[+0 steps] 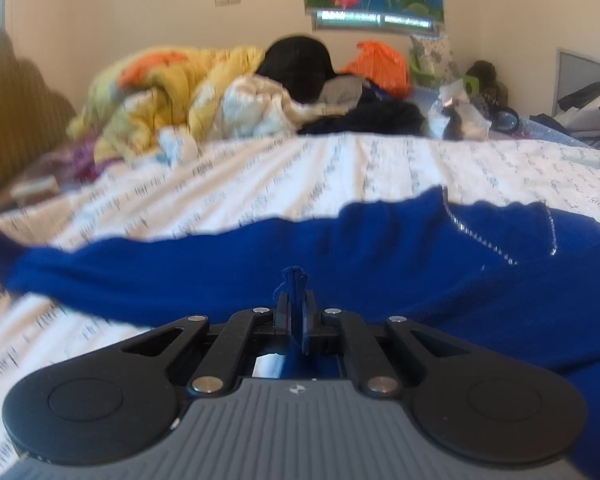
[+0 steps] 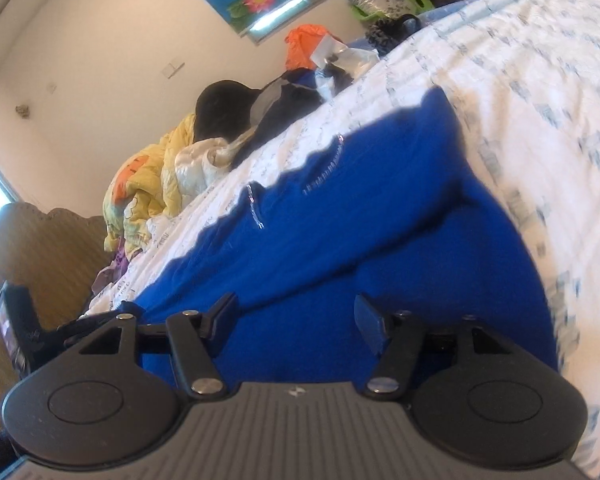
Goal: Fold small clothes
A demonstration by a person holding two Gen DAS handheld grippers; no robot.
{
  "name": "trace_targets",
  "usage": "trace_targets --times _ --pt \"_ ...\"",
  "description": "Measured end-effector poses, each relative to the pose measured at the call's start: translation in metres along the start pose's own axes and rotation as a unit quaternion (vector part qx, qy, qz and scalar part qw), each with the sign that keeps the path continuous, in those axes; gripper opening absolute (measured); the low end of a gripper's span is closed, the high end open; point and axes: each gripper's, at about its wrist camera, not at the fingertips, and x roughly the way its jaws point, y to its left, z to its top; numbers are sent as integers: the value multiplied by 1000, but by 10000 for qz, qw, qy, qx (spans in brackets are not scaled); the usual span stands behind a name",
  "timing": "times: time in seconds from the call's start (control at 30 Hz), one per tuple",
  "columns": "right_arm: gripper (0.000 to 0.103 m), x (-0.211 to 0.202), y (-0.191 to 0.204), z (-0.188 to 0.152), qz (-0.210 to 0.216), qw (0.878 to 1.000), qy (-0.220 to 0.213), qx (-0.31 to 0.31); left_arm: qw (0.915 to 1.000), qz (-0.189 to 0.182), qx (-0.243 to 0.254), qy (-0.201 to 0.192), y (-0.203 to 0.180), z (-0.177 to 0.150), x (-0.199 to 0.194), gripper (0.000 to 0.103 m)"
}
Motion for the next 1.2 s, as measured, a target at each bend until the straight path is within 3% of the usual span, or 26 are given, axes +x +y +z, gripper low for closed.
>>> trace_targets --times 0.07,0.1,0.17,0.2,0.23,0.3,0.4,0.43,0.47,0.53,0.67,0.73,0.8,0.83,0.87,0.9,0.93,0.97,1.0,1.03,1.1,1.2 --pt "66 -1 6 28 -11 9996 -262 -109 9995 119 250 -181 -2 5 -14 33" --pt "73 2 10 42 -97 9992 -312 -228 9987 176 344 -337 -2 6 -21 43" --pt "80 17 14 66 -403 9970 -245 -610 9955 296 375 -819 2 8 -37 100" --pt "80 30 15 75 -582 9951 -89 -788 9924 340 309 -1144 5 9 -44 103" --pt "80 44 13 81 -741 9929 110 -922 9902 339 301 -1318 7 11 -46 102" --pt "80 72 7 86 -1044 9859 417 -1238 9942 145 414 -981 6 18 -30 96" --pt "80 101 -8 80 -1558 9730 738 -1536 9991 -332 214 140 13 17 21 59" --pt "80 107 -15 76 -1670 9697 852 -1568 9961 -640 66 600 17 15 39 42" --pt "80 106 -18 71 -1655 9680 732 -1738 9908 -916 -86 993 22 12 55 32" --pt "80 100 -23 66 -1594 9666 656 -1895 9832 -1154 -226 1395 29 5 74 31" --pt "80 94 -24 62 -1490 9663 525 -2030 9849 -1187 253 1233 26 2 74 29" --pt "80 96 -20 62 -1561 9635 499 -2115 9824 -1448 351 1130 26 4 65 29" --pt "80 98 -18 60 -1635 9605 489 -2197 9764 -1809 316 1138 28 6 63 49" --pt "80 99 -17 59 -1660 9593 487 -2233 9743 -1928 289 1128 29 5 62 72" --pt "80 99 -16 58 -1673 9586 483 -2252 9723 -2050 246 1095 30 3 59 80" --pt "80 99 -17 58 -1668 9587 481 -2252 9691 -2189 220 1112 31 1 59 80" --pt "80 99 -17 59 -1647 9597 475 -2227 9683 -2207 212 1154 30 0 60 74" --pt "80 98 -19 60 -1614 9612 465 -2189 9691 -2139 201 1211 30 -2 62 45" --pt "80 97 -20 60 -1589 9623 455 -2160 9731 -1927 260 1231 29 -4 64 32" --pt "80 97 -21 61 -1569 9631 446 -2140 9771 -1762 308 1154 30 -5 63 30" --pt "80 96 -21 60 -1560 9635 437 -2133 9764 -1794 164 1187 33 -1 63 16" --pt "80 97 -20 59 -1601 9614 448 -2194 9823 -1627 237 901 32 7 47 15"
